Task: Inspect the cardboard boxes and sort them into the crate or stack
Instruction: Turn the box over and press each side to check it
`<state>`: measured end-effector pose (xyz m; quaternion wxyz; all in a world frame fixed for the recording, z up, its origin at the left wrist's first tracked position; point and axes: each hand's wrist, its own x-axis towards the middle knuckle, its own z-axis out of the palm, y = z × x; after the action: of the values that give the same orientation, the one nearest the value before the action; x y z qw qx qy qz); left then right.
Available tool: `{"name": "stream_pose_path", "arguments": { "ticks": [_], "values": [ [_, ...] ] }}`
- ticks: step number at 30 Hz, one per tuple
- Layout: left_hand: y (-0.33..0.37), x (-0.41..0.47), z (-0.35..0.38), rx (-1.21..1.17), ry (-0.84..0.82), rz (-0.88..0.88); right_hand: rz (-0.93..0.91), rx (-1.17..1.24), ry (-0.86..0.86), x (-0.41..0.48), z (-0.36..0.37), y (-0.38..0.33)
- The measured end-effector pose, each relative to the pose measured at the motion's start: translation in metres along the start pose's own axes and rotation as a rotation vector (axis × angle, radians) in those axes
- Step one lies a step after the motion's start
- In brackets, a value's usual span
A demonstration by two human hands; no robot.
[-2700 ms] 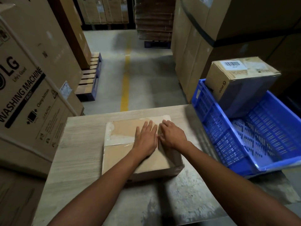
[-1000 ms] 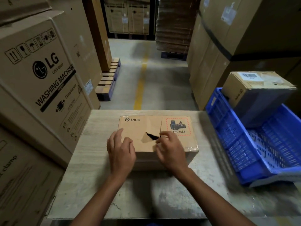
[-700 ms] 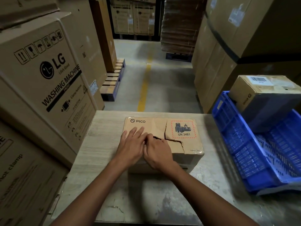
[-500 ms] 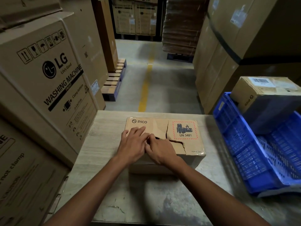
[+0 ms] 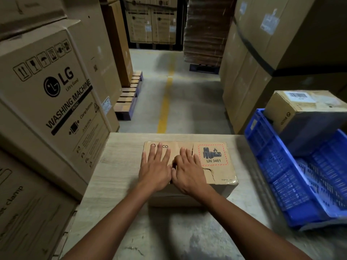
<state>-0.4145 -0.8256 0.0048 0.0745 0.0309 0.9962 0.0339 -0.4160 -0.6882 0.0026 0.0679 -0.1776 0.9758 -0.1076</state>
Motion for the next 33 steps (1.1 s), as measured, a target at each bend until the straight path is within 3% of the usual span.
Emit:
{"name": "stream_pose_path", "arguments": {
  "ticks": [3,6,10,14,21,26,31,33],
  "values": [
    [0.007,0.002,-0.007,-0.003,-0.011,-0.033,-0.036,-0.038,-0.040,0.004,-0.008,0.010],
    [0.022,0.007,-0.015,-0.012,0.045,-0.075,-0.103,0.065,0.083,0.006,-0.025,0.023],
    [0.053,0.021,-0.017,-0.235,0.114,0.116,0.067,0.034,0.168,0.004,-0.031,0.043],
    [0.076,0.027,-0.002,-0.168,0.041,0.198,0.237,-0.042,0.035,-0.007,-0.015,0.072],
    [0.082,0.035,-0.001,-0.155,0.009,0.149,0.178,-0.033,-0.026,-0.003,-0.025,0.086],
    [0.091,0.022,-0.010,-0.159,-0.041,0.162,0.249,-0.055,0.238,-0.030,-0.023,0.079],
    [0.100,-0.007,-0.004,-0.206,0.202,0.202,0.350,-0.010,0.532,-0.046,0.004,0.069],
    [0.100,-0.012,0.007,-0.258,0.245,0.192,0.340,0.001,0.576,-0.049,0.012,0.067]
  ]
}}
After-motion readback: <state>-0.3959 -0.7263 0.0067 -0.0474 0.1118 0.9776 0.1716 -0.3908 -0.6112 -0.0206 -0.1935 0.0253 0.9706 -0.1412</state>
